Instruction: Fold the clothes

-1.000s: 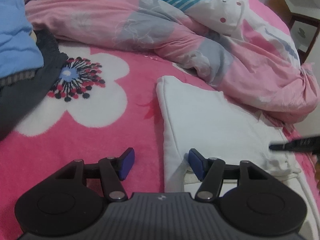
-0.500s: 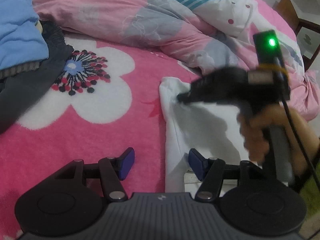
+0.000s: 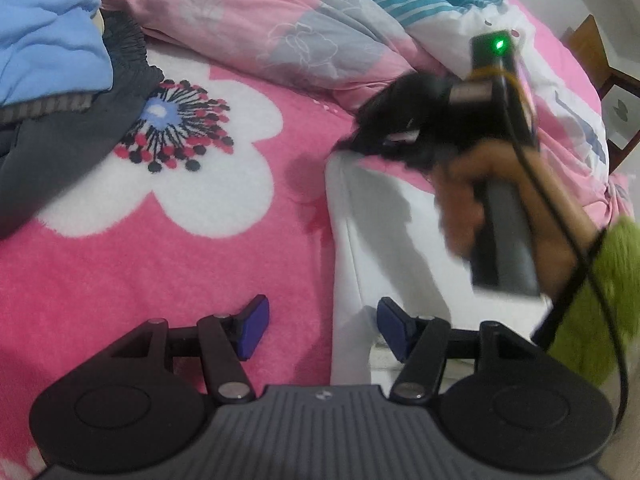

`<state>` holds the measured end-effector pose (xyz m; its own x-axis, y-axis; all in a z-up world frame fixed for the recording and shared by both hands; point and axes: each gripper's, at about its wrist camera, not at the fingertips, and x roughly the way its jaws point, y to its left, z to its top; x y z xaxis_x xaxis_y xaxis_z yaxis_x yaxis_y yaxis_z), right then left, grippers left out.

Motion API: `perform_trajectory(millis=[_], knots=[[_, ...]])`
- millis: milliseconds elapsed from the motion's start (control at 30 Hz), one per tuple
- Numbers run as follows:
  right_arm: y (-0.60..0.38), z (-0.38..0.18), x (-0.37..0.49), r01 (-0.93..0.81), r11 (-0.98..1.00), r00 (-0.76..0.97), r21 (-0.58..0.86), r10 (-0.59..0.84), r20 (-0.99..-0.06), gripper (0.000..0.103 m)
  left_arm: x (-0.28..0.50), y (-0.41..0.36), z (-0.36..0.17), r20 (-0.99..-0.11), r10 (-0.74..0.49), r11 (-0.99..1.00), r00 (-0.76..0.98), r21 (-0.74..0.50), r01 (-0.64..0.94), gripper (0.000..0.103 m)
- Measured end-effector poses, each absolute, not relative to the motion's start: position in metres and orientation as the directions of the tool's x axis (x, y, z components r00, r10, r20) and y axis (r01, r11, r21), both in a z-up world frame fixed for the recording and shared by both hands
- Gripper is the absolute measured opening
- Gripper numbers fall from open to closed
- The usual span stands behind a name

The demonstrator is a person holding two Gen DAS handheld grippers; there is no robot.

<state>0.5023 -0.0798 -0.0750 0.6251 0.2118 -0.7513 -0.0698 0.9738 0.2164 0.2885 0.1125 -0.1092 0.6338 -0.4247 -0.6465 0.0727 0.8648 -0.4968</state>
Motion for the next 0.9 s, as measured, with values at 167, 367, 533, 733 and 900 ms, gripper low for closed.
perform_trajectory(millis=[167, 367, 533, 733, 900], knots=[[-0.099, -0.049, 0.468, -0.115, 0.955, 0.589, 0.273, 0.287, -0.756, 0.007, 0.289, 0.114, -0.109, -0.646, -0.432, 0.857, 0.629, -0.511, 0.063, 0.061], [-0.086, -0.076, 0.461, -0.166, 0.962, 0.483, 0.217, 0.272, -0.832, 0.007, 0.288, 0.111, -0.108, -0.653, -0.416, 0.868, 0.633, -0.493, 0.062, 0.061], [-0.121, -0.062, 0.477, -0.023, 0.974, 0.608, 0.227, 0.194, -0.770, 0.005, 0.285, 0.104, -0.104, -0.663, -0.384, 0.897, 0.642, -0.433, 0.089, 0.061], [-0.231, 0.029, 0.361, 0.040, 0.972, 0.747, 0.230, 0.124, -0.653, 0.006, 0.274, 0.096, -0.091, -0.661, -0.294, 0.944, 0.691, -0.316, 0.099, 0.063], [-0.318, 0.073, 0.247, 0.090, 0.982, 0.797, 0.164, 0.028, -0.604, 0.007, 0.254, 0.089, -0.065, -0.590, -0.204, 0.976, 0.781, -0.181, 0.118, 0.072]])
